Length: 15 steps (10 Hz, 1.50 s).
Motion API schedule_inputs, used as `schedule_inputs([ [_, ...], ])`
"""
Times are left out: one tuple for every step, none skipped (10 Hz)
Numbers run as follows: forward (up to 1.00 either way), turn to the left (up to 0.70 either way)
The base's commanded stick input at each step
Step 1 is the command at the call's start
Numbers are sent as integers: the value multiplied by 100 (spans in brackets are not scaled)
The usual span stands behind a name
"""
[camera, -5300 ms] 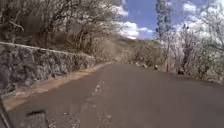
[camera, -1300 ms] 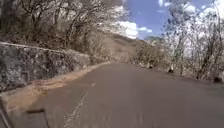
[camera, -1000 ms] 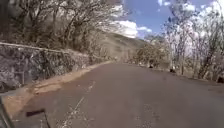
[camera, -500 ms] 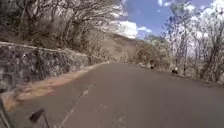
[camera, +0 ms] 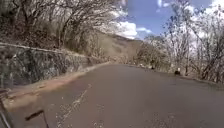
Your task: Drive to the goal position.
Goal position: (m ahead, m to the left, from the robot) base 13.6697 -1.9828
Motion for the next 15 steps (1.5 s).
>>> schedule_inputs([
  [70,2],
  [70,2],
  [70,2],
  [70,2],
  [70,2],
  [70,2],
  [70,2],
  [70,2],
  [70,2],
  [70,2],
  [70,2],
  [70,2],
  [70,0],
  [70,0],
  [70,0],
])
